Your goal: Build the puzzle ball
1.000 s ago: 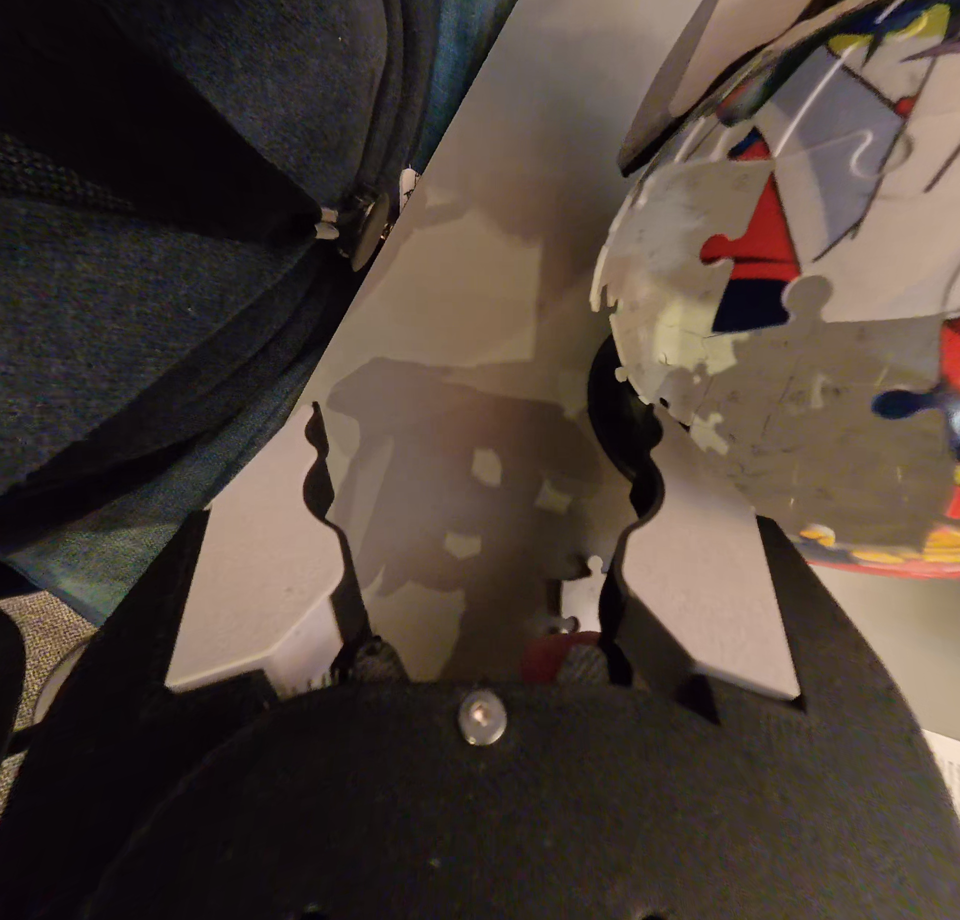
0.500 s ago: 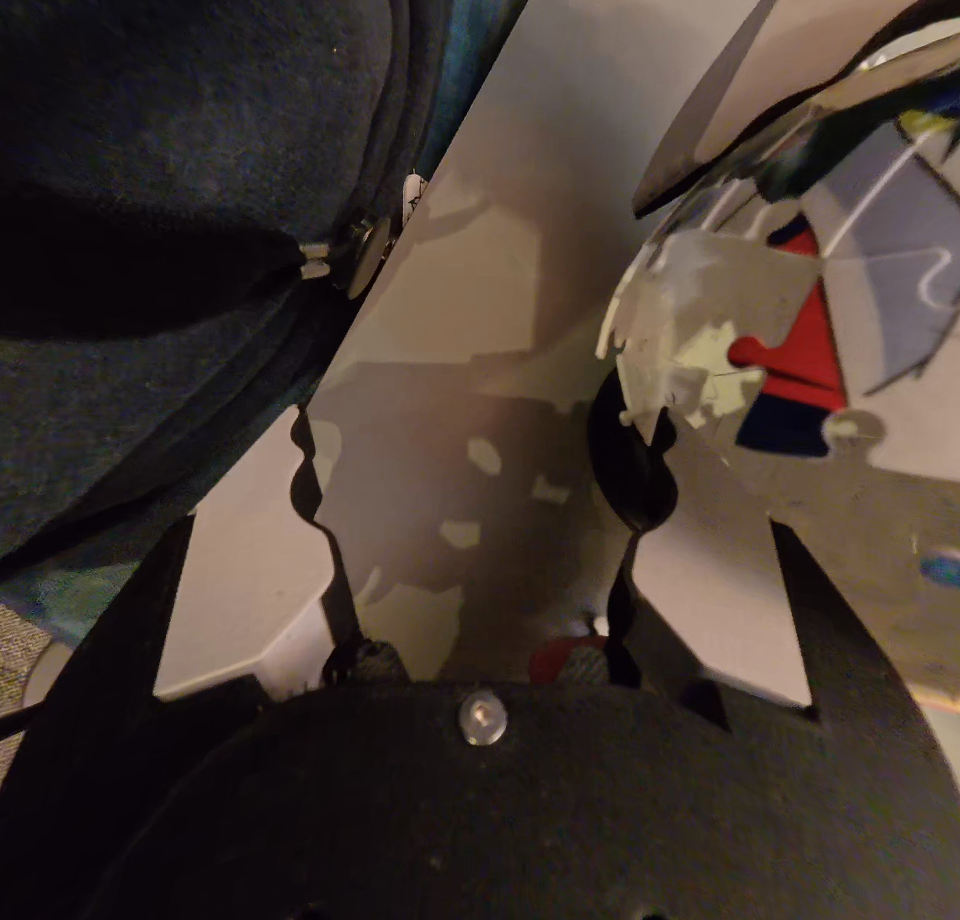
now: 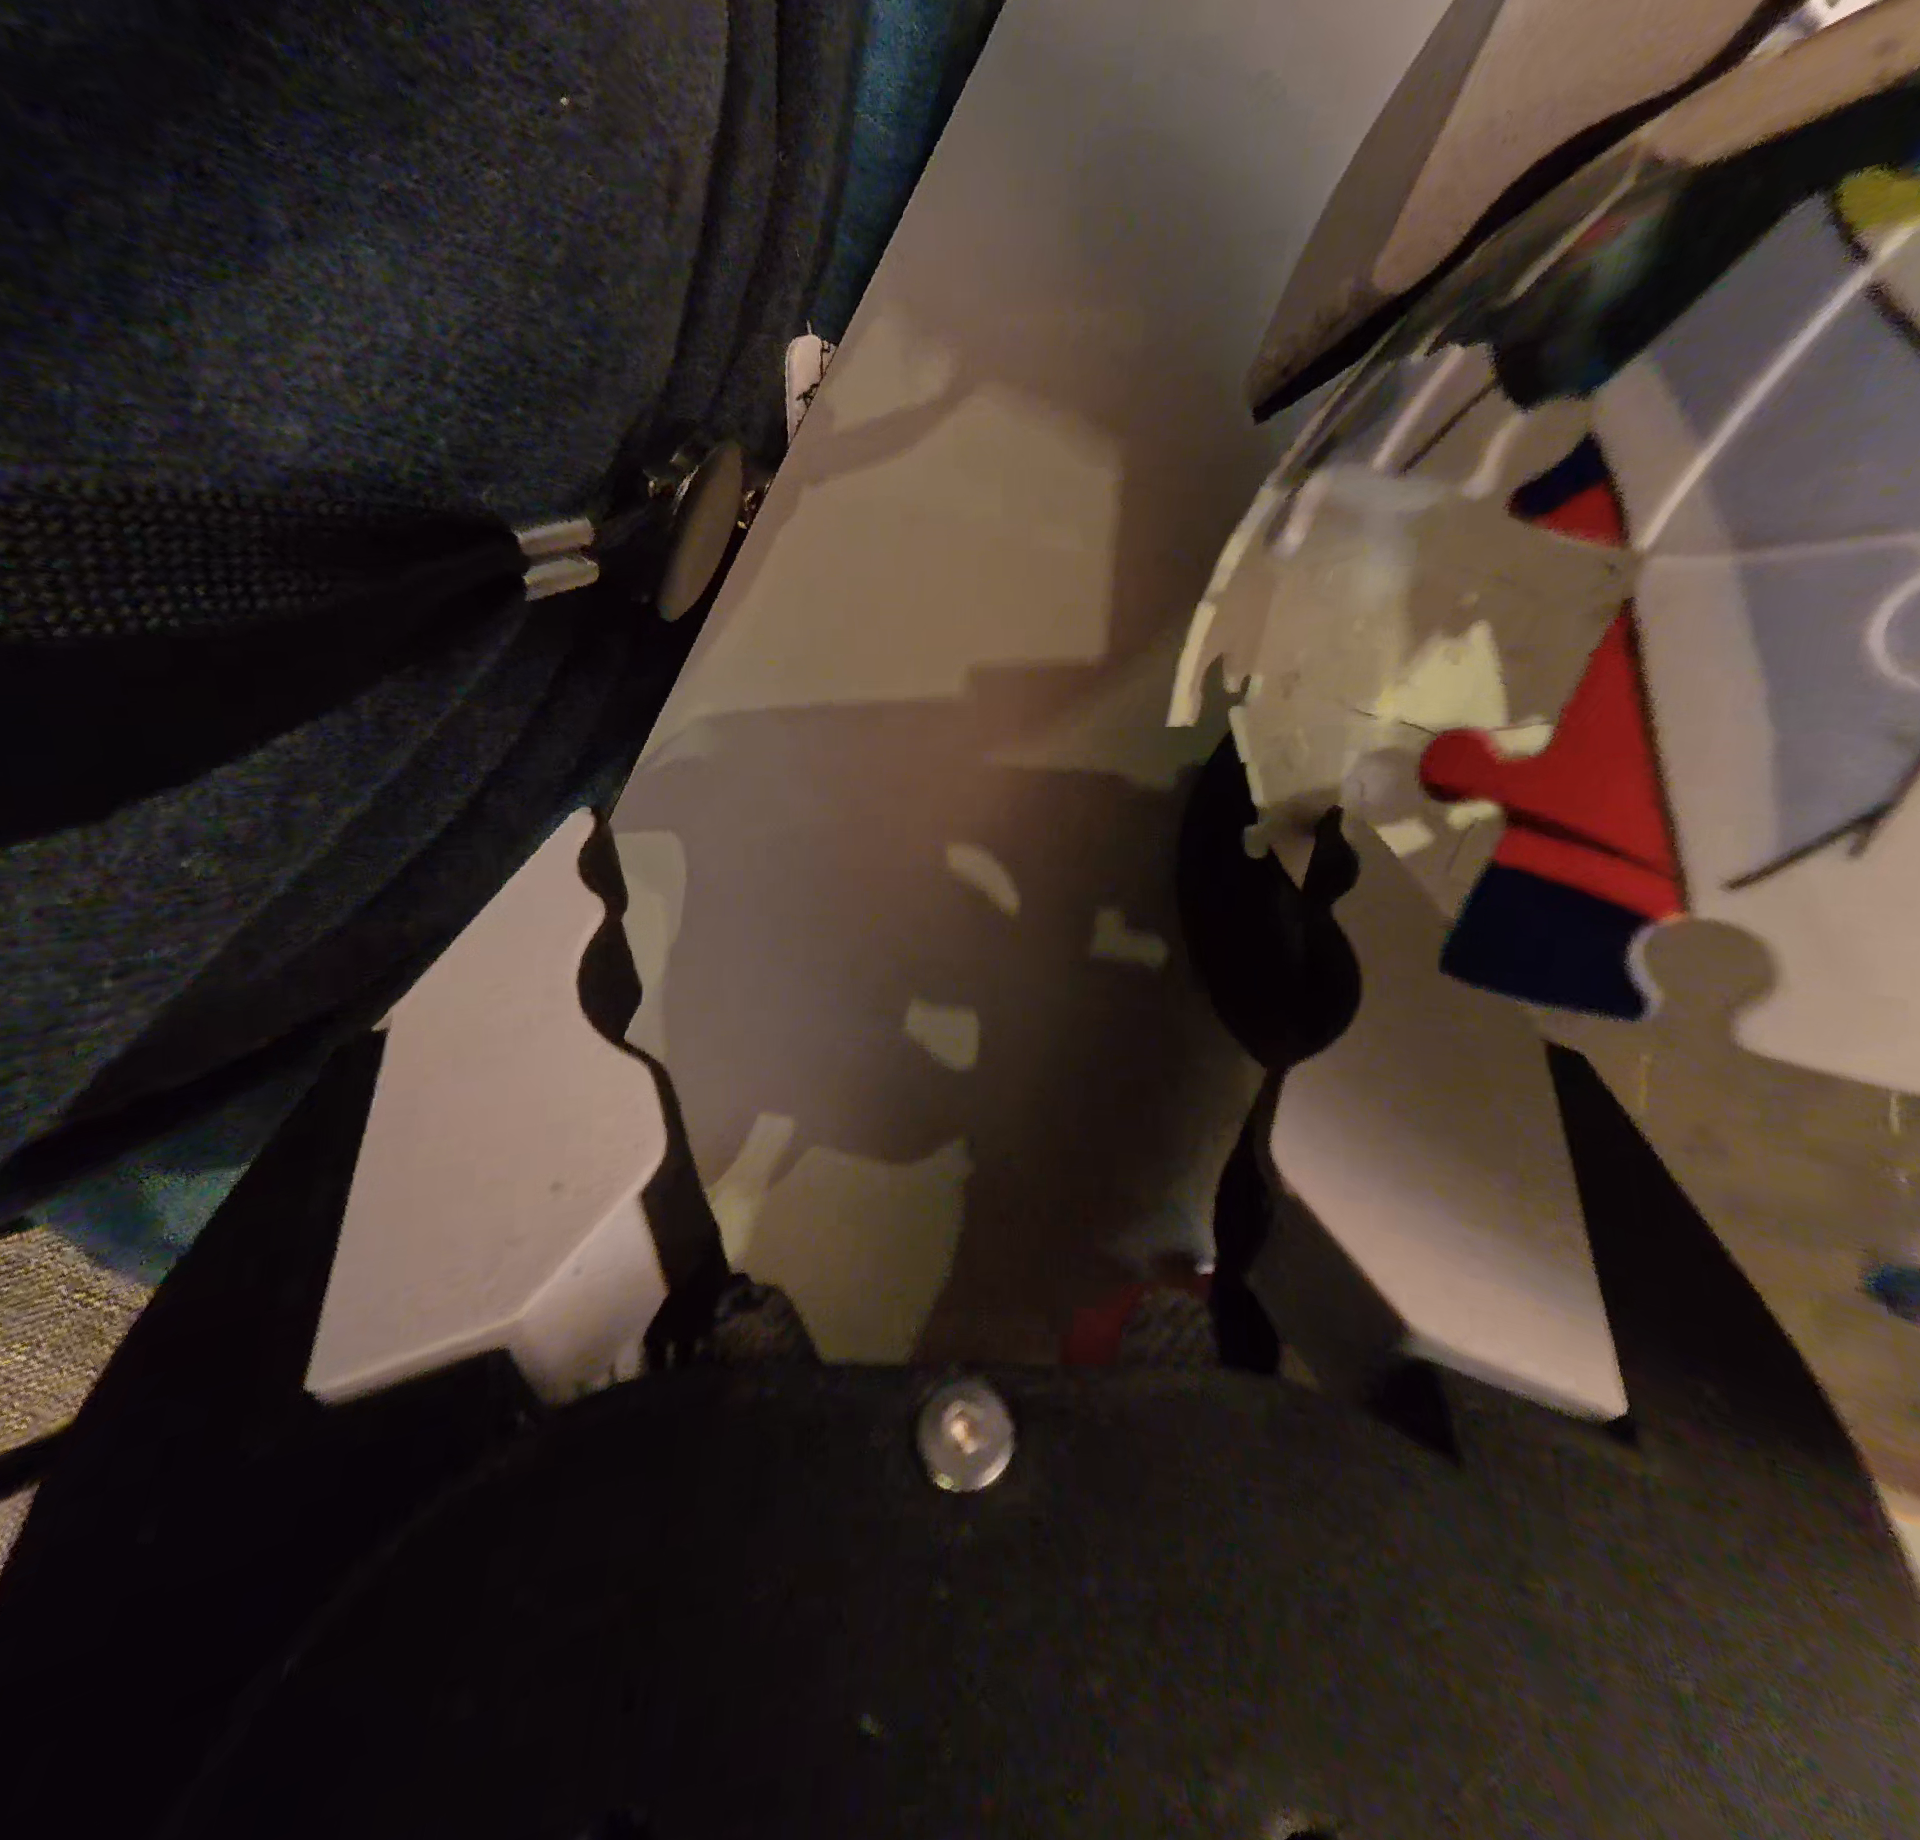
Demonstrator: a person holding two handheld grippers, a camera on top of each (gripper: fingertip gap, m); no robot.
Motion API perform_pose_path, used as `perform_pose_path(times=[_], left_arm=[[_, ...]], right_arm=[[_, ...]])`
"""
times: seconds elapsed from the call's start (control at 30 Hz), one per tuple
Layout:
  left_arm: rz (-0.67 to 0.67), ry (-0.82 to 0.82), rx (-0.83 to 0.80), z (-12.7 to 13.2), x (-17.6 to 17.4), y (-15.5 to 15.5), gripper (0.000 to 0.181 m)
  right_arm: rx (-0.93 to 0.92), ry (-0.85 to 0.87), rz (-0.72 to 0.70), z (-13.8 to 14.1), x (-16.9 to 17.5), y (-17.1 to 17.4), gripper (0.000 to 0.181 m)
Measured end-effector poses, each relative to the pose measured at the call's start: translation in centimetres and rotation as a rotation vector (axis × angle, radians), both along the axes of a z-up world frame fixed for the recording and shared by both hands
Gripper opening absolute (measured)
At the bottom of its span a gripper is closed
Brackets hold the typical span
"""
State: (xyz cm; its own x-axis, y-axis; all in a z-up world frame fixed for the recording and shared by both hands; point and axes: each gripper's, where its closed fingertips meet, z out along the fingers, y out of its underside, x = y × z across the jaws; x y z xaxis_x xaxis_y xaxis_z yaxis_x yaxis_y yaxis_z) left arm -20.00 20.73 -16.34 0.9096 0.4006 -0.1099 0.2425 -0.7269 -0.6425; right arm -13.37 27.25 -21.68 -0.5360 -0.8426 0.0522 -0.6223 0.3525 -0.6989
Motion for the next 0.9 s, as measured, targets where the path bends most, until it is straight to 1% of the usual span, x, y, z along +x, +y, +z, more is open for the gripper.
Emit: perform_pose_path(times=[0.1,0.13,0.27,0.43,0.53,0.7,0.8,0.9], left_arm=[[-0.002,-0.002,0.007,0.0,0.1,0.1,0.144],[-0.004,-0.003,0.006,0.0,0.1,0.1,0.144],[-0.005,-0.004,-0.001,0.0,0.2,0.0,0.144],[-0.005,0.000,-0.009,0.0,0.2,-0.1,0.144],[-0.001,-0.003,-0.006,0.0,0.2,-0.2,0.144],[0.015,0.002,-0.007,0.0,0.2,-0.4,0.143],[0.023,0.007,-0.005,0.0,0.3,-0.4,0.144],[0.032,0.009,-0.002,0.0,0.4,-0.4,0.145]], right_arm=[[0.002,-0.004,-0.014,0.0,0.1,-0.2,0.125],[0.000,-0.007,-0.019,0.1,0.0,-0.3,0.122],[-0.012,-0.011,0.002,0.3,0.0,0.1,0.124],[-0.051,-0.085,-0.042,2.3,-1.2,1.2,0.120],[-0.067,-0.106,-0.086,3.3,-2.4,2.0,0.113],[-0.061,-0.097,-0.176,3.3,-4.3,3.4,0.100],[-0.075,-0.091,-0.294,3.6,-6.5,3.6,0.086],[-0.068,-0.058,-0.419,3.2,-9.1,4.1,0.069]])
